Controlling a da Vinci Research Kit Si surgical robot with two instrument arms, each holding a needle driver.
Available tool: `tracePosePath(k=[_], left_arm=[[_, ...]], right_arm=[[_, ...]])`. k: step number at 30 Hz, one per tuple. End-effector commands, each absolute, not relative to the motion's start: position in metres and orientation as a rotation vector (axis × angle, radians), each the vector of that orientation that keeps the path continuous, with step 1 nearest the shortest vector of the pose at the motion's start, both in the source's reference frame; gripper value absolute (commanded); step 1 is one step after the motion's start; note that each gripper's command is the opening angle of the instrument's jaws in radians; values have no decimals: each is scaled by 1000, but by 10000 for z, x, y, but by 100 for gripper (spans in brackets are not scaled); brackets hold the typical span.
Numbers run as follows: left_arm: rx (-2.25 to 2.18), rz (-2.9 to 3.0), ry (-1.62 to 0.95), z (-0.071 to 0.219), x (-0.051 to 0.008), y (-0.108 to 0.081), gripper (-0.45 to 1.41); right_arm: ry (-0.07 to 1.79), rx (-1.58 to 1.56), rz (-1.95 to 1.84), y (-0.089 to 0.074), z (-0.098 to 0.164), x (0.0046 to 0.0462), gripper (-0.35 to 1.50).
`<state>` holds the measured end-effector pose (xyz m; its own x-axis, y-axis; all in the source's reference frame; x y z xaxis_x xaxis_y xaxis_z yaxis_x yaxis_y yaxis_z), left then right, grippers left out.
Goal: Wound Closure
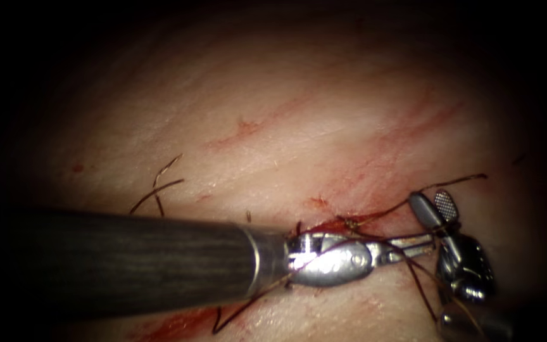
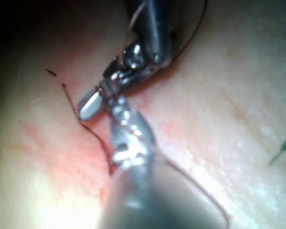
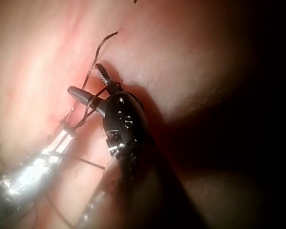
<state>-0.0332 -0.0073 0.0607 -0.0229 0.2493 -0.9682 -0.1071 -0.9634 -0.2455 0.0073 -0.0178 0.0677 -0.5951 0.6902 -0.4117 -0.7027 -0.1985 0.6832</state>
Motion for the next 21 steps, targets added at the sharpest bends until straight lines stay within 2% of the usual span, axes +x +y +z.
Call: tracePosePath(k=[1, 21], left_arm=[[-2005, 2077, -154, 612, -338, -78, -45], [-2010, 2080, -163, 606, -337, -84, -45]], right_arm=[[1103, -13, 1934, -181, 689, 77, 115], [1022, -10, 1940, -159, 746, 82, 111]])
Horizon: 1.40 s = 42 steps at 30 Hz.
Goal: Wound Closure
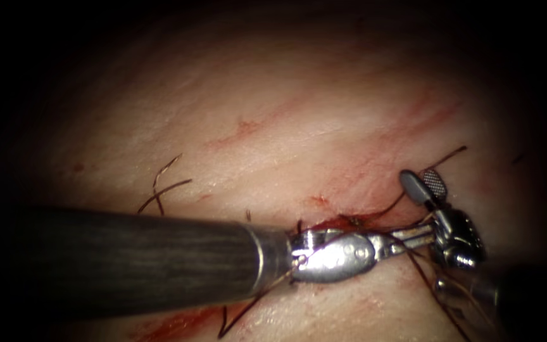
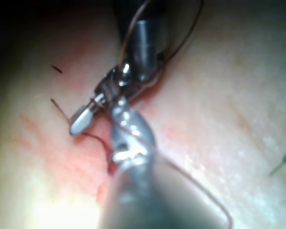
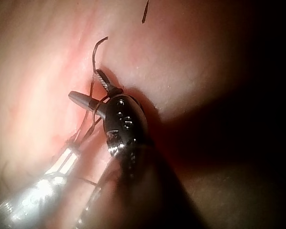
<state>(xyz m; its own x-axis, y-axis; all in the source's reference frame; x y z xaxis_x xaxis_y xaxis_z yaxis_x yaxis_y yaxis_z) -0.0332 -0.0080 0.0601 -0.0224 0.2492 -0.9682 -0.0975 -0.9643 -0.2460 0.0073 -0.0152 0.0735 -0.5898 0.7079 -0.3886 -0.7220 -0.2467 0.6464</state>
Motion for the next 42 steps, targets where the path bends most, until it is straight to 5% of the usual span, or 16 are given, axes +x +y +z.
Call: tracePosePath(k=[1, 24, 26, 27, 29, 42], left_arm=[[-2011, 2080, -163, 606, -337, -84, -45], [-2004, 2086, -160, 606, -318, -91, -45], [-2003, 2088, -157, 606, -316, -93, -45], [-2001, 2089, -156, 607, -314, -94, -45], [-1998, 2091, -153, 607, -311, -95, -45], [-1957, 2088, -145, 615, -287, -89, -45]], right_arm=[[1022, -7, 1938, -159, 749, 85, 111], [998, -22, 1859, -125, 760, 125, 106], [985, -2, 1850, -124, 761, 131, 94], [972, 5, 1844, -123, 761, 133, 61], [928, 40, 1841, -124, 760, 136, -35], [869, 126, 1817, -131, 729, 143, -35]])
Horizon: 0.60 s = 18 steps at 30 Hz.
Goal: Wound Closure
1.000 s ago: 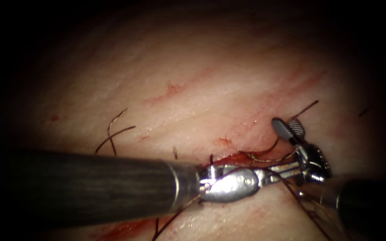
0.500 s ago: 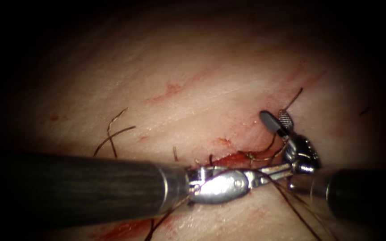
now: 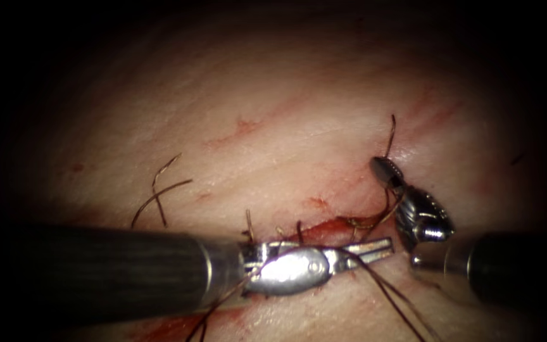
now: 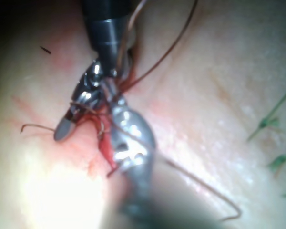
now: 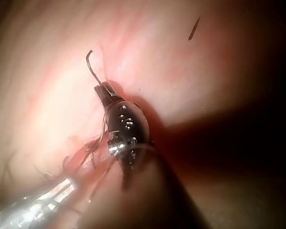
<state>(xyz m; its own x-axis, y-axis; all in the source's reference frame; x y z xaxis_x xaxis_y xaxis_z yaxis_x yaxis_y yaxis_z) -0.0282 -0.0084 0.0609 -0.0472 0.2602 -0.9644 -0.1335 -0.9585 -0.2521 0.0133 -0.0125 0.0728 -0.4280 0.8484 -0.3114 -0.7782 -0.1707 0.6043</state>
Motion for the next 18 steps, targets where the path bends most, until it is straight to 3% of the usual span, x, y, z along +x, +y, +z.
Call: tracePosePath(k=[1, 9, 18], left_arm=[[-1952, 2084, -149, 616, -284, -88, -45], [-1886, 2059, -174, 633, -250, -66, -45], [-1841, 2053, -154, 645, -215, -27, -45]], right_arm=[[876, 136, 1811, -132, 725, 145, -35], [1110, 294, 1232, -159, 678, 167, -35], [1248, 376, 1063, -159, 647, 173, -35]])
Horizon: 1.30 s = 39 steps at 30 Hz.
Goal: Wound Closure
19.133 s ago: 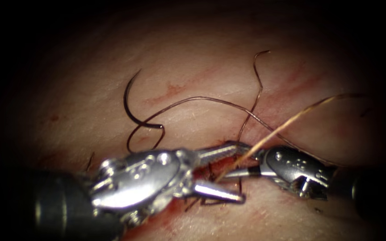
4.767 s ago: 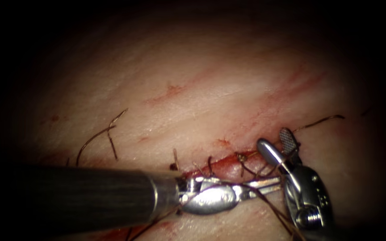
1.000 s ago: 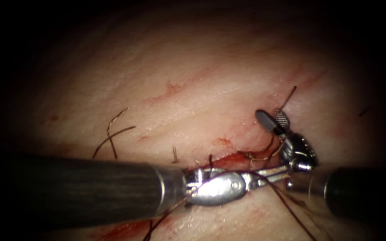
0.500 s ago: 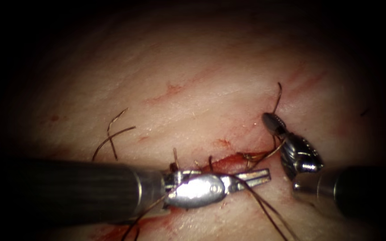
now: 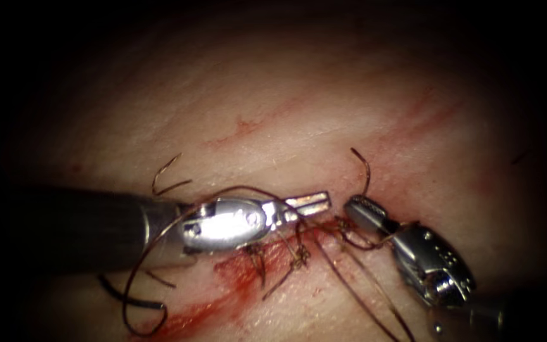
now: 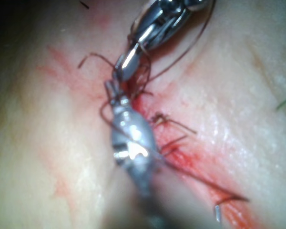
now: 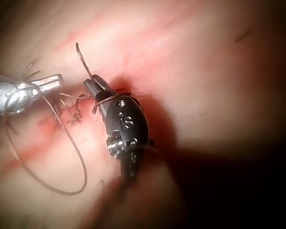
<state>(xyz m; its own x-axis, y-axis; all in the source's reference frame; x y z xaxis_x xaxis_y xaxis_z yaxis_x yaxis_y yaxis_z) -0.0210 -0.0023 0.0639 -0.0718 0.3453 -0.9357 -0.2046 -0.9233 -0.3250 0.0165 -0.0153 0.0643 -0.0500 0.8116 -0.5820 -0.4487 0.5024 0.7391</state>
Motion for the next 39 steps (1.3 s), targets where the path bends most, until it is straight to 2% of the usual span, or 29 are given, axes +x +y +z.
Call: tracePosePath(k=[1, 31, 39], left_arm=[[-1838, 2052, -152, 647, -213, -23, -45], [-1698, 1995, -259, 702, -200, 167, -45], [-1676, 2004, -256, 722, -210, 211, -45]], right_arm=[[1256, 371, 1063, -159, 646, 173, -35], [1117, 608, 771, -214, 649, 166, -35], [1025, 612, 433, -220, 639, 159, -35]])
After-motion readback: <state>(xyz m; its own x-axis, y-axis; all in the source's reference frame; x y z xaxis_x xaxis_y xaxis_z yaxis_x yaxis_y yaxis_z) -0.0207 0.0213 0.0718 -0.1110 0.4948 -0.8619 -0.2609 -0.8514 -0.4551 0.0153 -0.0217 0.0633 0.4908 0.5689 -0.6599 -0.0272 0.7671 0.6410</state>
